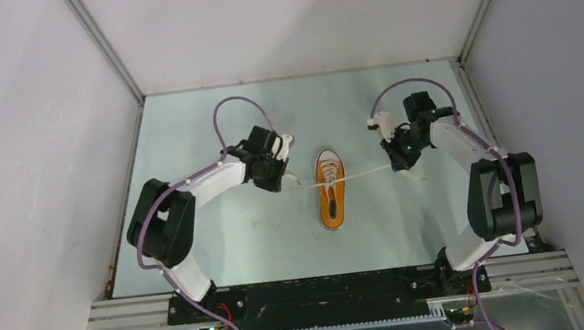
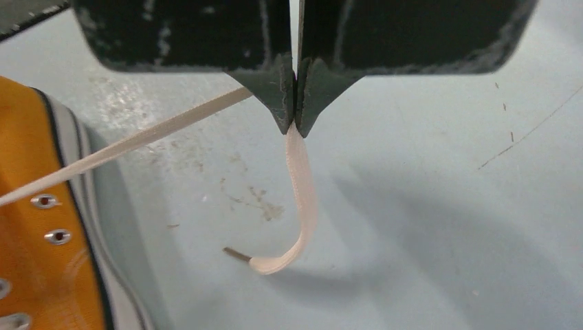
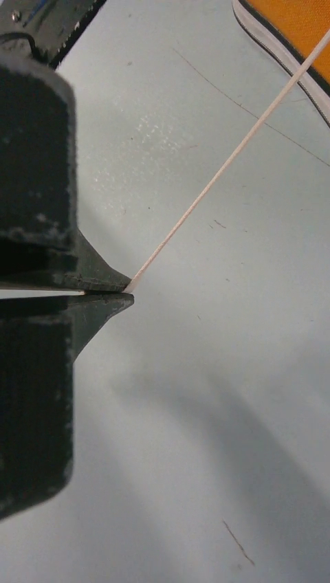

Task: Tie the shoes

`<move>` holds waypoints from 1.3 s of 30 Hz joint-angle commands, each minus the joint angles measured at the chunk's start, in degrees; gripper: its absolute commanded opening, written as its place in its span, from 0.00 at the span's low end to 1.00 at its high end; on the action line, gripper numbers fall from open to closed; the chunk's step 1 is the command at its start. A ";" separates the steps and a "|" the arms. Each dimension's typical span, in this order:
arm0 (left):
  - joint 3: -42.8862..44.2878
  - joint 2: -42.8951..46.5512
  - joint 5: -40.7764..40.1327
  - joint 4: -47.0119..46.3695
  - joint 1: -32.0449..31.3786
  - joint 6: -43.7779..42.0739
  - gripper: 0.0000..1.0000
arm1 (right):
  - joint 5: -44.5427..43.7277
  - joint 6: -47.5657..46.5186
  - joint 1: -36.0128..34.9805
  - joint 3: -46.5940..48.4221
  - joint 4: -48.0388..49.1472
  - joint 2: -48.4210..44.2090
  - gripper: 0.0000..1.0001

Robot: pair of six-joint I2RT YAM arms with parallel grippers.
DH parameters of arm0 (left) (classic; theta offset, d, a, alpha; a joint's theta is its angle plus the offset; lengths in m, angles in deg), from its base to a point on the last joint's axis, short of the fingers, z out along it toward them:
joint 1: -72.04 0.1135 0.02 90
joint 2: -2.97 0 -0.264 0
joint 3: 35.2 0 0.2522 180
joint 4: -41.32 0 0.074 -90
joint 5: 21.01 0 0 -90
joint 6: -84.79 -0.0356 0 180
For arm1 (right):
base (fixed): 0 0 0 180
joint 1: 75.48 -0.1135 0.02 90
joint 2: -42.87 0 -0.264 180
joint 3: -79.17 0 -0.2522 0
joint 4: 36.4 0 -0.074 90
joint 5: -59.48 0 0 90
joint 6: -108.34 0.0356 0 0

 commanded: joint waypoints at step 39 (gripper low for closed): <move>6.51 -1.24 25.36 5.42 -1.77 -3.34 0.00 | 2.86 -4.79 -23.24 -4.36 9.84 -19.68 0.54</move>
